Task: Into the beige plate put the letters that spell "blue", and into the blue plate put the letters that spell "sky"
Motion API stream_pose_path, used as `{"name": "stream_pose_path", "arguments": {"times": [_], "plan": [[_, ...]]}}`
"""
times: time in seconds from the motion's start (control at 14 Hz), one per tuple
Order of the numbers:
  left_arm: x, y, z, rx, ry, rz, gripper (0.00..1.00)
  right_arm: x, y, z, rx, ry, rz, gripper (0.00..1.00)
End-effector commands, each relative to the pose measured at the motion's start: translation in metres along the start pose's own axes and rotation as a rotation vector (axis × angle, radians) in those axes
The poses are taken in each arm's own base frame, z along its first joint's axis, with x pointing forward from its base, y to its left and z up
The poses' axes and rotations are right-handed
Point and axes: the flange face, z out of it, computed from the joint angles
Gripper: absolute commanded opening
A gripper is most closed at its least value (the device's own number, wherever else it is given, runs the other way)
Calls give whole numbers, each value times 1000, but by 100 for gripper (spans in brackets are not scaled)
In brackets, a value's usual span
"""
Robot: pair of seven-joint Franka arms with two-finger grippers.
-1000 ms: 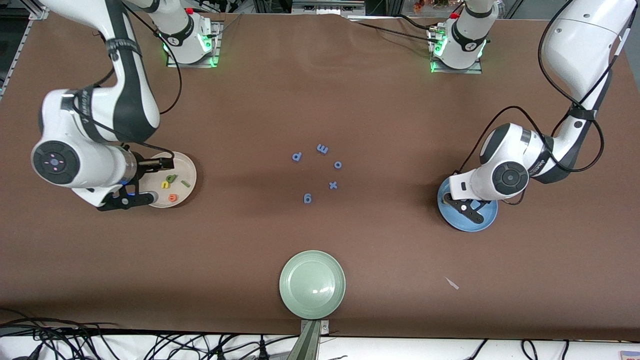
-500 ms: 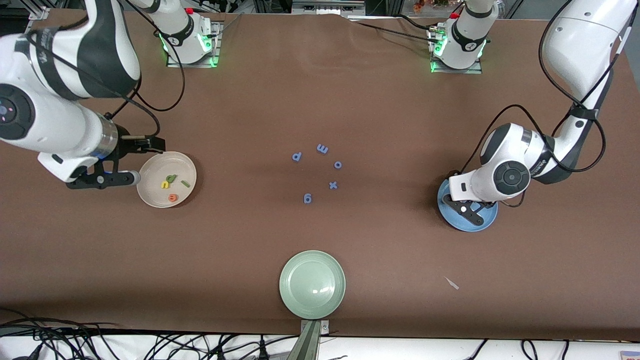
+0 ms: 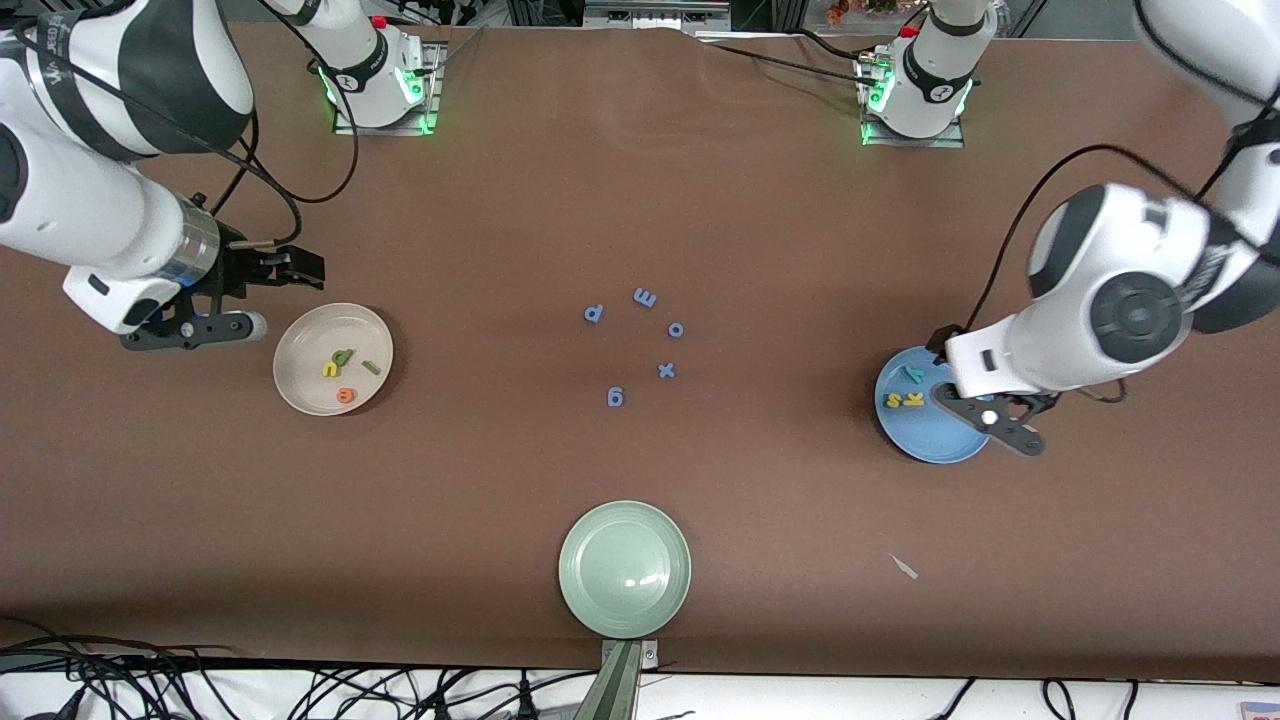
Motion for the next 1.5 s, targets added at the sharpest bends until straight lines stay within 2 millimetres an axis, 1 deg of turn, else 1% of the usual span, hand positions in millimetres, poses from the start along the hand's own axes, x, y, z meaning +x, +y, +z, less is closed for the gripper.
{"name": "stream_pose_path", "arguments": {"times": [0.0, 0.14, 0.21, 0.29, 0.36, 0.43, 0.5, 0.57, 0.64, 0.71, 0.79, 0.86, 0.93, 1.0, 1.07, 1.14, 1.21, 1.29, 1.43], "plan": [[-13, -8, -56, -15, 36, -76, 100, -25, 16, -12, -3, 53, 17, 100], [-25, 6, -81, -37, 17, -73, 100, -30, 31, -25, 0, 69, 41, 100], [-33, 9, -101, -47, 39, -79, 100, -37, 39, -33, -2, 71, 56, 100], [-42, 28, -126, -13, 63, -69, 100, -41, 45, -36, -1, 59, 66, 100], [-47, 29, -130, 13, 58, -84, 100, -44, 53, -39, -1, 38, 74, 100], [-60, 13, -141, 43, 72, -139, 100, -44, 55, -45, -14, 30, 72, 100], [-63, 8, -144, 31, 95, -161, 100, -44, 55, -53, -15, 48, 72, 100], [-73, -12, -149, 1, 135, -209, 100, -43, 56, -56, -16, 54, 73, 100], [-85, -22, -154, -29, 156, -254, 100, -43, 57, -59, -17, 59, 75, 100], [-93, -24, -145, -52, 137, -293, 100, -41, 59, -61, -27, 63, 75, 100], [-103, -24, -145, -56, 146, -354, 100, -38, 60, -60, -48, 61, 74, 100], [-112, -18, -143, -56, 146, -421, 100, -34, 61, -60, -55, 63, 73, 100], [-120, -5, -139, -59, 143, -479, 100, -30, 61, -62, -53, 68, 71, 100], [-127, 13, -136, -49, 145, -495, 100, -27, 61, -63, -52, 71, 71, 100], [-138, 17, -131, -44, 151, -507, 100, -26, 61, -64, -50, 72, 71, 100], [-145, 15, -127, -49, 157, -508, 100, -26, 64, -64, -46, 65, 77, 100], [-148, 11, -125, -62, 155, -516, 100, -25, 66, -59, -45, 50, 86, 100], [-147, 11, -125, -70, 156, -517, 100, -24, 66, -57, -43, 47, 95, 100], [-146, 2, -125, -73, 151, -535, 100, -24, 65, -58, -40, 48, 102, 100]]}}
